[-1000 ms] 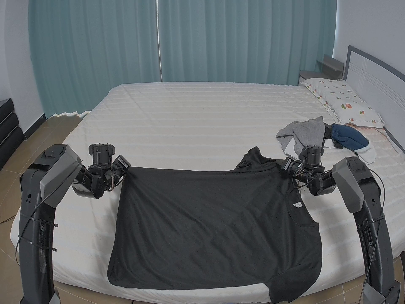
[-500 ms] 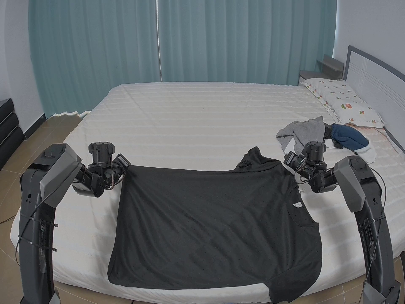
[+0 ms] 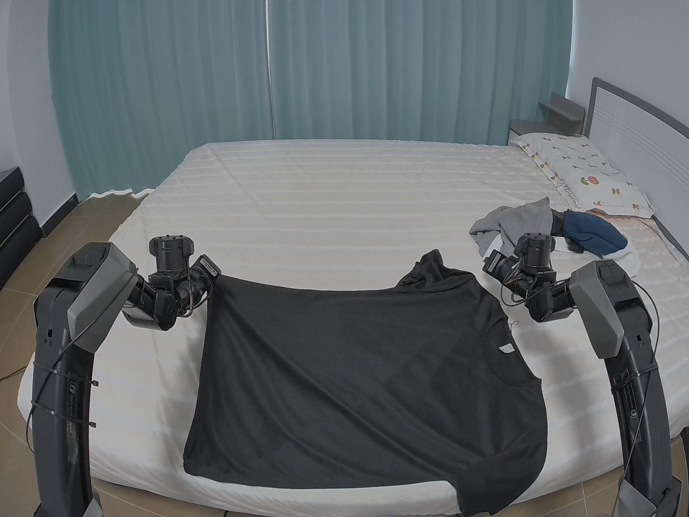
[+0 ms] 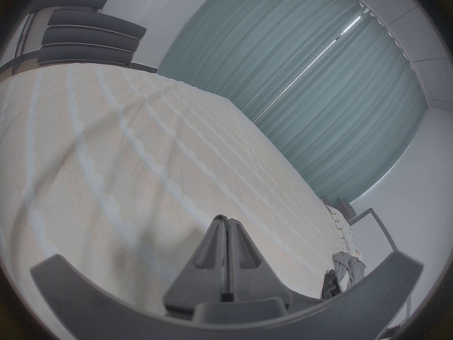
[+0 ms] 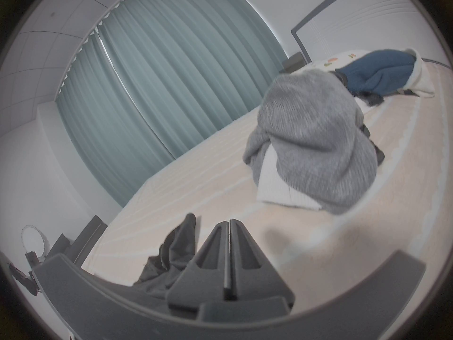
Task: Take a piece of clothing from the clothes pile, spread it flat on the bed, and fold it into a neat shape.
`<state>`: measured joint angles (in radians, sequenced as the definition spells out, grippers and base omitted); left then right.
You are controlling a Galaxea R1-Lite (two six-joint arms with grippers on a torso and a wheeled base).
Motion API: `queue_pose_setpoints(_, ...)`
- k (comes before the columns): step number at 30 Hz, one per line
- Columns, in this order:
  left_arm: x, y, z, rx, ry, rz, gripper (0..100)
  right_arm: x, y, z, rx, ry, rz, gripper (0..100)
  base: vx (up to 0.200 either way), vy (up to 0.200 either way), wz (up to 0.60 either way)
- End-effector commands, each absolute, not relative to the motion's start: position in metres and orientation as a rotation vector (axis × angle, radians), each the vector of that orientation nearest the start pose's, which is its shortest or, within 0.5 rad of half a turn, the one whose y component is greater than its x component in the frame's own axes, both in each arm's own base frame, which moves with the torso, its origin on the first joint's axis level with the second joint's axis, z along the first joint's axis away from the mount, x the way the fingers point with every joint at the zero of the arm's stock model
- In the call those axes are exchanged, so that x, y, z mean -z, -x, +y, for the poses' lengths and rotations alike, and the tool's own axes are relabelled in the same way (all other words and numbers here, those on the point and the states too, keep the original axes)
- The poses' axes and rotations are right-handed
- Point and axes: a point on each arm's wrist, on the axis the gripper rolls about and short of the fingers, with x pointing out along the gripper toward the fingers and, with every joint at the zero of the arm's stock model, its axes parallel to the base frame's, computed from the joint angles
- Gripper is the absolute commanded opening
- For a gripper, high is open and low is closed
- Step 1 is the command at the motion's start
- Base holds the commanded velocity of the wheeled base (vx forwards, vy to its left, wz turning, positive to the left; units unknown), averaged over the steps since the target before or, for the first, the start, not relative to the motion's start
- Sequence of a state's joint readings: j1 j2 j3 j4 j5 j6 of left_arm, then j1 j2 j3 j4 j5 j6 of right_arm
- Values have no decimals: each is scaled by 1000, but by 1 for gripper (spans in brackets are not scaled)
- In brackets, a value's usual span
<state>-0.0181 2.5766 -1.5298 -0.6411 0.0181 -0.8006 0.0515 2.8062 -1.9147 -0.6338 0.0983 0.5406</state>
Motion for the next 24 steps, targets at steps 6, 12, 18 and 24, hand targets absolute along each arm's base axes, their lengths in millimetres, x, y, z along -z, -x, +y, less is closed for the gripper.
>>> queue_pose_setpoints(6,0,-500,-9,-168,783,396,0,34,-547,42,-113,-544,341,100,0,0,0)
queue_pose_setpoints(12,0,-500,-9,-168,783,396,0,42,-547,42,-134,-546,366,100,0,0,0)
queue_pose_setpoints(18,0,-500,-9,-167,781,396,0,55,-547,43,-131,-547,388,100,0,0,0)
queue_pose_setpoints(24,0,-501,-9,-167,781,394,0,56,-548,43,-133,-547,381,0,0,0,0)
